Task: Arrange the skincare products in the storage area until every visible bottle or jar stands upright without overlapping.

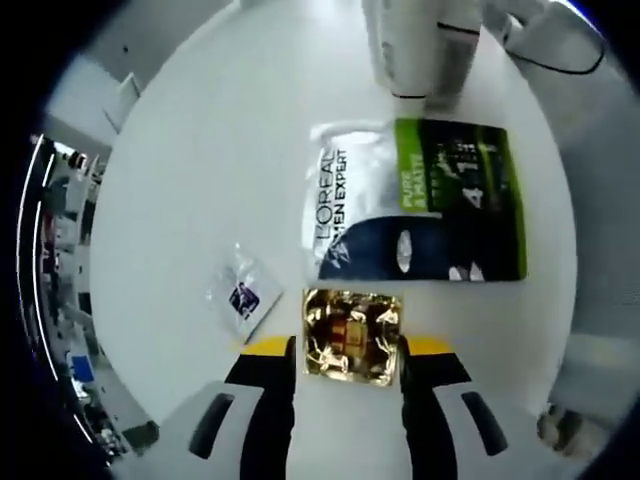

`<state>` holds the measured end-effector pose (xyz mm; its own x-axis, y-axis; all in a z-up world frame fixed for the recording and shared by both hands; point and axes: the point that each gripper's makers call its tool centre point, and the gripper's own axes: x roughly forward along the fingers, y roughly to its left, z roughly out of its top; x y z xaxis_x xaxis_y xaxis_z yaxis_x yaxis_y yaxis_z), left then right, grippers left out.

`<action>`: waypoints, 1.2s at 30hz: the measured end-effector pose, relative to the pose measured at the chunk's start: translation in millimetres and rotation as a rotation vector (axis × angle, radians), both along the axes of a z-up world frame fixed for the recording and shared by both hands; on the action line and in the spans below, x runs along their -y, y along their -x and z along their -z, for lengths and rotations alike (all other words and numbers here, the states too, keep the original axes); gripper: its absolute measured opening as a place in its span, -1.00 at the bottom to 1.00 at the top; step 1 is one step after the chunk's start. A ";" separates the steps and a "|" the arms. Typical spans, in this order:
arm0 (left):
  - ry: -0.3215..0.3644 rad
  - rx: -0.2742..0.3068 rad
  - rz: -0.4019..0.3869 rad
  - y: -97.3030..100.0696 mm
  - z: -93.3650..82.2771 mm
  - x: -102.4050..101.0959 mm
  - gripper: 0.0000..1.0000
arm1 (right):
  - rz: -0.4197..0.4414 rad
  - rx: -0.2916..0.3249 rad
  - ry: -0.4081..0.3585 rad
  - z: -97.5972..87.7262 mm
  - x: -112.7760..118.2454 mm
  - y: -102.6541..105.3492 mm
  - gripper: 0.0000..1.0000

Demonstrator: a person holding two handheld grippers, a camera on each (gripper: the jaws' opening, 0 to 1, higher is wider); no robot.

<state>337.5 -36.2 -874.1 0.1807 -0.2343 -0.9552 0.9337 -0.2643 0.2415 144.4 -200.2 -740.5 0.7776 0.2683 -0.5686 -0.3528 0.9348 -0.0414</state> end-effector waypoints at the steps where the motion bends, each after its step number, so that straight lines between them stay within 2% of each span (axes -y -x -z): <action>1: 0.018 0.026 -0.019 -4.6 -1.5 0.0 -0.11 | 0.000 0.001 0.000 -0.4 -0.2 0.4 0.97; 4: 0.057 0.081 0.003 -11.6 -5.3 2.2 0.06 | 0.002 0.007 -0.001 -1.7 -0.2 1.4 0.97; 5: 0.059 0.138 0.053 -17.1 -9.9 2.8 0.13 | 0.004 0.009 0.001 -2.2 0.2 2.0 0.97; 6: 0.054 0.168 0.054 -20.1 -13.2 0.5 0.15 | 0.005 0.011 0.001 -2.6 0.4 2.5 0.97; 8: 0.057 0.152 0.018 -17.8 -17.4 -3.6 0.15 | 0.010 0.016 -0.002 -3.6 1.2 3.4 0.97; 10: 0.109 0.123 -0.010 -12.3 -25.2 -0.5 0.18 | 0.012 0.019 -0.004 -4.0 1.6 4.1 0.97; 14: 0.137 0.114 -0.045 -4.6 -39.5 -3.7 0.26 | 0.006 0.037 -0.003 -7.7 0.2 5.1 0.99; 20: 0.248 0.067 -0.133 11.1 -61.3 -4.4 0.34 | 0.032 0.093 -0.008 -15.9 3.5 2.0 0.99; 23: 0.295 0.063 -0.161 23.2 -77.7 -6.6 0.39 | 0.032 0.081 -0.010 -13.9 4.6 4.4 0.99; 28: 0.397 0.027 -0.267 35.5 -102.2 -16.0 0.44 | 0.029 0.085 -0.016 -14.5 3.1 5.8 0.99; 29: 0.417 0.012 -0.285 42.8 -107.2 -17.6 0.47 | 0.028 0.087 -0.016 -14.8 3.2 5.7 0.99; 36: 0.517 -0.026 -0.405 59.5 -125.4 -33.0 0.66 | 0.031 0.107 -0.022 -21.4 2.1 6.9 0.99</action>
<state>278.0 -3.2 -748.7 0.3292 -0.5824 -0.7433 0.9423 0.2533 0.2188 137.5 -202.3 -719.1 0.8418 0.2541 -0.4763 -0.3179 0.9464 -0.0568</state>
